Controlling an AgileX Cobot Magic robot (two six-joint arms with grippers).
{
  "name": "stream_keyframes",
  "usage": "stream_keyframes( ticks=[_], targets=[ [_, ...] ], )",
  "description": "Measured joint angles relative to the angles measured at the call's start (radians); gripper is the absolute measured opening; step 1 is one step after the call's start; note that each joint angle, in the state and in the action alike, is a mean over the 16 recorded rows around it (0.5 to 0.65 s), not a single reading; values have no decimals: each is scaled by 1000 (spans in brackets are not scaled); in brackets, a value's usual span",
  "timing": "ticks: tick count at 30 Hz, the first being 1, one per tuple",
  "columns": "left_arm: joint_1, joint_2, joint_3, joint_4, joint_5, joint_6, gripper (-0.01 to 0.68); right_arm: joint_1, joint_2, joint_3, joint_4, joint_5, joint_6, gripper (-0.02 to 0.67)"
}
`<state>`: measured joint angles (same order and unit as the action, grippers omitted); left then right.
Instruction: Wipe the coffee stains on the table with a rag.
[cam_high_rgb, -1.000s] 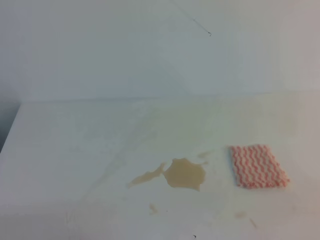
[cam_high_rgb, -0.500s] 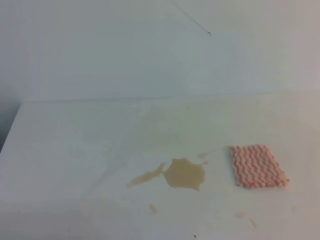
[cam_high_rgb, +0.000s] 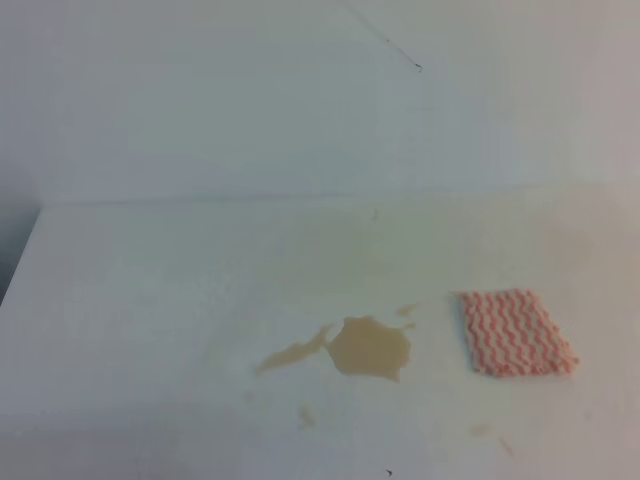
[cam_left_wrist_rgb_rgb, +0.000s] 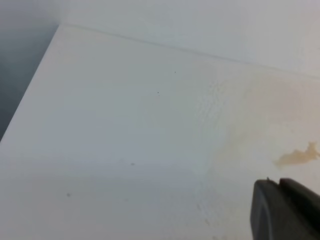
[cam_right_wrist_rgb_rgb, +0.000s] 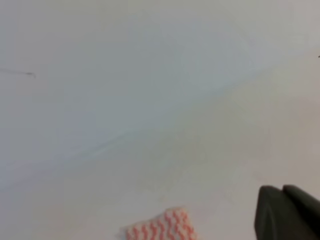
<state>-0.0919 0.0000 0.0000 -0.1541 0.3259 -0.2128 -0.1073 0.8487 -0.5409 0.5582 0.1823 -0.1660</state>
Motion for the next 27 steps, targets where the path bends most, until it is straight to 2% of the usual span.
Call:
stream_keyframes(
  ticks=[6, 13, 21, 27],
  targets=[
    [0, 0, 0, 0, 0, 0, -1, 2, 101, -11, 19, -43, -67, -4],
    [0, 0, 0, 0, 0, 0, -1, 27, 258, -76, 22, -25, -223, -4],
    [0, 0, 0, 0, 0, 0, -1, 97, 496, -252, 21, 117, -416, 4],
    [0, 0, 0, 0, 0, 0, -1, 185, 683, -421, 14, 246, -469, 69]
  ],
)
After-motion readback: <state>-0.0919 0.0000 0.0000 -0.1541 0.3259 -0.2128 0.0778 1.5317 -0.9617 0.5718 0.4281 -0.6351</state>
